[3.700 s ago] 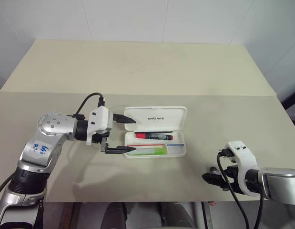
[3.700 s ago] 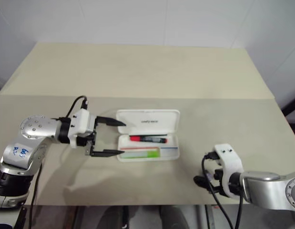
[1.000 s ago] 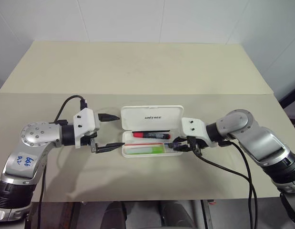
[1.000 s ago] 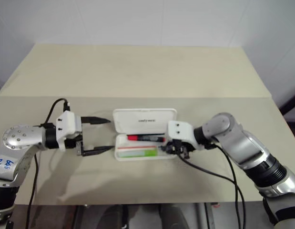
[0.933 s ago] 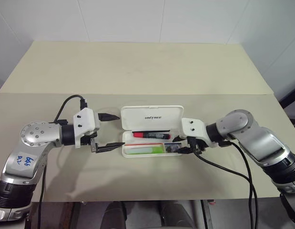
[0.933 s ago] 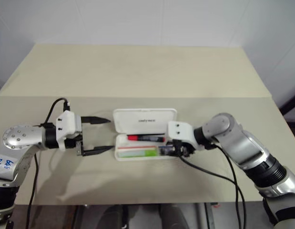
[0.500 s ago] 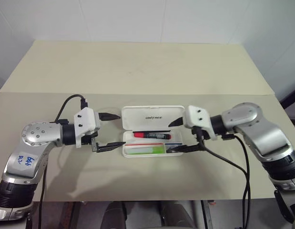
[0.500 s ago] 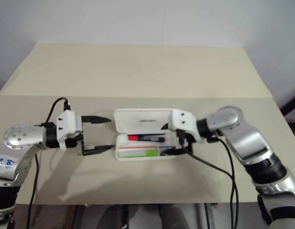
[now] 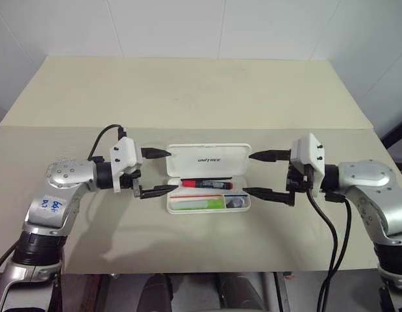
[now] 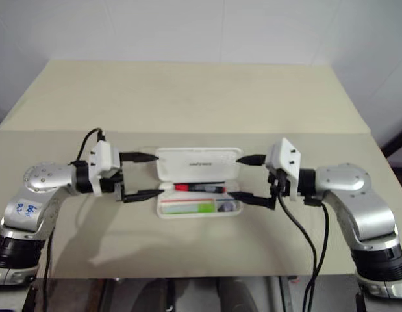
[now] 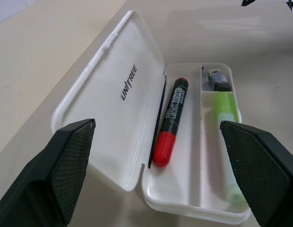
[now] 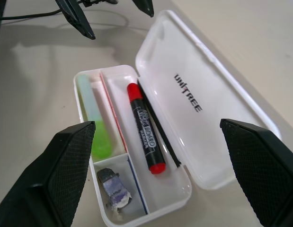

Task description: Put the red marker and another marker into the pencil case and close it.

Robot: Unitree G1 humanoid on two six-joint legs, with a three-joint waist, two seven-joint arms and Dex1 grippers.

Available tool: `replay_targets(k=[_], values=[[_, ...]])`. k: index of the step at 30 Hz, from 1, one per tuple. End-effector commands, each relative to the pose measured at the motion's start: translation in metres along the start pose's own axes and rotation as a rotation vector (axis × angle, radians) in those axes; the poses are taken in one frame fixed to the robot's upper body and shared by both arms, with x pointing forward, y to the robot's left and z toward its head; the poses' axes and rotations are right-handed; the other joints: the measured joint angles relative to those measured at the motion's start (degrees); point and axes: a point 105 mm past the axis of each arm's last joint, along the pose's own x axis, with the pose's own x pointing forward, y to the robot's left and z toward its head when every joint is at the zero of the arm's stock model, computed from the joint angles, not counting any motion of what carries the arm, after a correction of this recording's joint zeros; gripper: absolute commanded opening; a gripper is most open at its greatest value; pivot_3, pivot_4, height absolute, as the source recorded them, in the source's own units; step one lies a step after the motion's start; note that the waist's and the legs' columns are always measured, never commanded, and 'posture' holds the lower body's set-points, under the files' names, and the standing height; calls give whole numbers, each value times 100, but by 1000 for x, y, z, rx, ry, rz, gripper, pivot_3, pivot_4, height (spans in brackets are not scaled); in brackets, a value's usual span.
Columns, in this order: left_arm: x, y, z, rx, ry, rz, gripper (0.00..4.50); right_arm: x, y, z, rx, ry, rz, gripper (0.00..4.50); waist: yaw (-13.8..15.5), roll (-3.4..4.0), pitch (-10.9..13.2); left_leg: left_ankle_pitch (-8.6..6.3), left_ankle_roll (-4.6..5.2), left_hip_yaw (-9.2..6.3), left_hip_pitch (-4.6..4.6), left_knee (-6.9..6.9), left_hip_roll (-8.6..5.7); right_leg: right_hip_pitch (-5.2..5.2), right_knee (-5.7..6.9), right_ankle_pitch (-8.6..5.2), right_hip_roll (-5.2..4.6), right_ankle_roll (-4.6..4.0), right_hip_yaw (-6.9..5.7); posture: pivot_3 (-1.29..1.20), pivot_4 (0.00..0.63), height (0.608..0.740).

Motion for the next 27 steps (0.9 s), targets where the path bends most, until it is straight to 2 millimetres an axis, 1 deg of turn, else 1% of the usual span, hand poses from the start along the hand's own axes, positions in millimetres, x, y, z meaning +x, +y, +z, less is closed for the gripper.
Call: replay_targets(k=[1,6,12,15,18,22,25,27], values=[[0,5,5,32,-18,0,4500,-14,-4,14,-81,-22,-54,4472,-1,0,0,0,0,0,0,0,0,1,-1,0,0,0,0,0,150,740],[2,8,7,38,-24,-6,4500,-20,-6,15,-133,-22,-81,4472,5,0,0,0,0,-1,0,7,-1,3,0,1,0,3,0,0,150,740],[0,8,8,40,-22,-10,4500,-19,-2,14,-137,-36,-64,4472,1,0,0,0,0,0,0,12,-1,5,0,2,-1,4,1,0,150,740],[-4,8,8,38,-11,-11,4500,-17,-3,17,-132,-63,-61,4472,1,0,0,0,0,-1,-1,16,-1,7,0,3,-1,5,1,0,150,740],[-7,10,9,38,-5,-6,3841,-17,-6,18,-135,-69,-62,4500,-2,0,0,0,0,-1,0,18,-1,8,0,3,-1,5,1,0,150,740],[-13,16,18,41,-22,38,2545,-18,-11,22,-144,-97,-67,4500,-1,0,0,0,0,-2,0,20,-1,10,0,3,-2,6,1,0,150,740],[-21,16,16,24,-14,67,1539,-15,-11,23,-159,-119,-73,4500,-4,0,0,0,0,-2,0,19,-1,10,-1,3,-1,6,1,0,150,740],[-25,18,16,15,-17,98,885,-14,-11,27,-157,-182,-64,4500,-8,0,0,0,0,-2,0,17,0,9,-2,3,-1,6,1,0,150,740]])
